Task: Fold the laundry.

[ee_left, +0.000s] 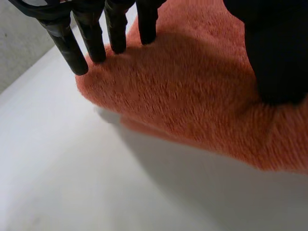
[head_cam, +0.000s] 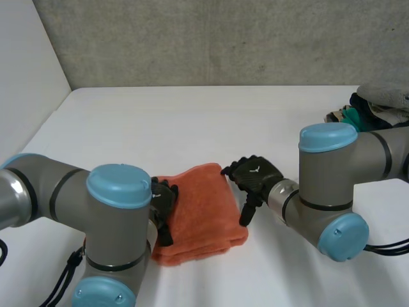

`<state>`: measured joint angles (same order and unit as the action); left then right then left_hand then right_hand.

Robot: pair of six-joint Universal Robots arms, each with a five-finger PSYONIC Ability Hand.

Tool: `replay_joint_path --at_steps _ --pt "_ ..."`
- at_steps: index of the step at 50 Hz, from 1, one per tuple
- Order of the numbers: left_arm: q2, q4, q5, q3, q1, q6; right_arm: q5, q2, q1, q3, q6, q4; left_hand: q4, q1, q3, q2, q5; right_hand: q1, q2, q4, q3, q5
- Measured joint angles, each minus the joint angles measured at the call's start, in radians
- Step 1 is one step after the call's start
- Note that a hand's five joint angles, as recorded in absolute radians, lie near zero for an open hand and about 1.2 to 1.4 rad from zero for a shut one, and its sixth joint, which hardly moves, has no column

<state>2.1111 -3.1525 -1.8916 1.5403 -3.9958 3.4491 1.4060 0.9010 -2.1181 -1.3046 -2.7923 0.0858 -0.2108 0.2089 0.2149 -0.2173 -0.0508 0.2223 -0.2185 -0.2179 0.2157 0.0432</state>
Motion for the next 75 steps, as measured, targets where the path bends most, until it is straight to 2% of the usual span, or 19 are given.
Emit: replay_joint_path --at_steps 6,11,12,15,16,22,26,28,36,39,45,48,53,54,55,63,69,75 --pt "-0.104 -0.015 0.043 -0.056 -0.018 0.024 0.028 0.104 -0.024 -0.077 0.020 -0.083 0.000 0.000 0.000 0.000 0.000 0.000 0.000 0.000 0.000 0.000" --pt "-0.190 -0.021 0.170 -0.116 -0.059 0.026 0.025 0.190 -0.066 -0.200 0.018 -0.219 -0.001 0.000 0.000 -0.002 -0.002 0.000 0.000 0.000 0.000 0.000" --pt "-0.221 -0.020 0.255 -0.135 -0.082 0.023 0.021 0.214 -0.087 -0.259 0.017 -0.280 -0.001 0.000 0.000 -0.002 -0.002 0.000 0.000 0.000 0.000 0.000" --pt "-0.250 -0.015 0.371 -0.149 -0.108 0.015 0.012 0.237 -0.119 -0.349 0.015 -0.366 -0.001 0.000 0.000 -0.002 -0.002 0.000 0.000 0.000 0.000 0.000" --pt "-0.263 -0.009 0.439 -0.152 -0.121 0.009 0.006 0.243 -0.134 -0.391 0.015 -0.404 -0.001 0.000 0.000 -0.002 -0.002 0.000 0.000 0.000 0.000 0.000" --pt "-0.296 0.042 0.705 -0.147 -0.156 -0.046 -0.016 0.238 -0.189 -0.508 0.015 -0.519 0.000 0.000 0.000 -0.002 -0.002 0.000 0.000 0.000 0.000 0.000" --pt "-0.305 0.086 0.834 -0.139 -0.168 -0.088 -0.022 0.203 -0.206 -0.528 0.026 -0.578 -0.001 0.000 0.000 -0.002 -0.002 0.000 0.000 0.000 0.000 0.000" --pt "-0.306 0.097 0.864 -0.135 -0.172 -0.098 -0.022 0.183 -0.208 -0.524 0.035 -0.603 -0.001 0.000 0.000 -0.002 -0.002 0.000 0.000 0.000 0.000 0.000" --pt "-0.306 0.107 0.887 -0.126 -0.181 -0.109 -0.020 0.088 -0.203 -0.472 0.076 -0.673 -0.001 0.000 0.000 -0.002 -0.002 0.027 -0.033 -0.042 0.045 0.052" --pt "-0.305 0.105 0.880 -0.126 -0.183 -0.109 -0.022 0.067 -0.201 -0.452 0.081 -0.682 -0.001 0.000 0.000 -0.002 -0.002 0.148 -0.150 -0.151 0.157 0.139" --pt "-0.304 0.102 0.873 -0.126 -0.187 -0.109 -0.024 0.045 -0.200 -0.423 0.084 -0.693 -0.001 0.000 0.000 -0.002 -0.002 0.209 -0.195 -0.215 0.214 0.160" --pt "-0.304 0.101 0.871 -0.126 -0.191 -0.109 -0.025 0.026 -0.200 -0.388 0.082 -0.703 -0.001 0.000 0.000 -0.002 -0.002 0.356 -0.353 -0.349 0.358 0.305" --pt "-0.304 0.101 0.871 -0.126 -0.194 -0.110 -0.029 0.011 -0.199 -0.354 0.080 -0.710 -0.001 0.000 0.000 -0.002 -0.003 0.672 -0.740 -0.737 0.740 0.684" --pt "-0.304 0.101 0.871 -0.126 -0.194 -0.110 -0.031 0.004 -0.199 -0.341 0.079 -0.713 -0.001 0.000 0.000 -0.002 -0.003 0.753 -0.874 -0.875 0.870 0.799" --pt "-0.304 0.101 0.871 -0.126 -0.195 -0.110 -0.033 0.000 -0.199 -0.335 0.078 -0.714 -0.001 0.000 0.000 -0.002 -0.003 0.756 -0.896 -0.903 0.894 0.813" --pt "-0.318 0.100 0.871 -0.127 -0.200 -0.110 -0.036 0.009 -0.161 -0.267 0.072 -0.719 -0.001 0.000 0.000 -0.002 -0.003 0.755 -0.909 -0.954 0.918 0.834" --pt "-0.359 0.086 0.853 -0.126 -0.206 -0.112 -0.046 0.083 -0.048 -0.185 0.063 -0.727 -0.001 0.000 0.000 -0.002 -0.003 0.755 -0.909 -0.961 0.931 0.834" --pt "-0.404 0.051 0.810 -0.122 -0.219 -0.136 -0.096 0.115 0.084 -0.073 0.006 -0.797 -0.001 0.000 0.000 -0.002 -0.003 0.755 -0.909 -0.965 0.932 0.834"
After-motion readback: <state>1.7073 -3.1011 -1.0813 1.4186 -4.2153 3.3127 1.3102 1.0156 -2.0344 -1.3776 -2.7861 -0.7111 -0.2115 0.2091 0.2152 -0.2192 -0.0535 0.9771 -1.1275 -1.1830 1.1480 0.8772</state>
